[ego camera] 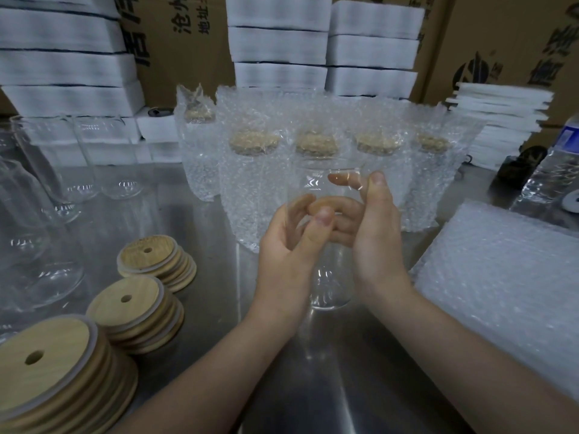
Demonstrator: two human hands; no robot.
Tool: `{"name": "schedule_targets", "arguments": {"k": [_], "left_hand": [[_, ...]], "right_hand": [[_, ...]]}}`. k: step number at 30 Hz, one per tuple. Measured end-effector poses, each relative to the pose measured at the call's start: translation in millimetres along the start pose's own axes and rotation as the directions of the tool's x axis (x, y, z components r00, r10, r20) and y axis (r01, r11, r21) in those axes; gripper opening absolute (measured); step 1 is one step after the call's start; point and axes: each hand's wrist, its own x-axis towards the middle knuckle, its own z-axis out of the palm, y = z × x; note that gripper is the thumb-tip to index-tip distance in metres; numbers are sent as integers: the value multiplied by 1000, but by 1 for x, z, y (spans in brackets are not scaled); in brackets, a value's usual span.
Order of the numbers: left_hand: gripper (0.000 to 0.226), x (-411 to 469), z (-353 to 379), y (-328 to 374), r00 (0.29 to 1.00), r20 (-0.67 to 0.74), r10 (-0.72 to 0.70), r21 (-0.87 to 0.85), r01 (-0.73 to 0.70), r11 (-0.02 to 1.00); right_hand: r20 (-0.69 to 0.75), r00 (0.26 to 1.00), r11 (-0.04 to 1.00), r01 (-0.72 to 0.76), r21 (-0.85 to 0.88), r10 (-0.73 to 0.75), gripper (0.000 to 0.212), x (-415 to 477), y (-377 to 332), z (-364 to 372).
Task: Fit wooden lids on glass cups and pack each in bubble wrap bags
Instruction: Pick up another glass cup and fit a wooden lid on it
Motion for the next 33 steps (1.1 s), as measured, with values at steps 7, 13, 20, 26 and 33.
{"name": "schedule_targets", "arguments": {"k": [7, 13, 20, 26, 33], "left_hand": [[55, -3, 0, 5, 999, 50, -3, 19, 2, 1000], [114, -5, 2, 9, 996, -18, -93, 122, 94, 988], [80, -5, -1, 7, 993, -119, 18, 239, 11, 971], [70, 0, -6, 2, 983, -172, 65, 252, -20, 968], [55, 4, -16, -6, 972, -164, 169, 348, -104, 932]], "right_hand": [[8, 996, 995, 84, 53, -84, 55, -5, -1, 1], [-15, 992, 992, 125, 2, -125, 51, -8, 2, 0], [72, 991, 992, 119, -37, -116, 55, -9, 0, 4], [248, 968, 999, 23, 26, -28, 61, -4, -7, 2], [292, 955, 997, 40, 60, -55, 78, -1, -7, 3]]}}
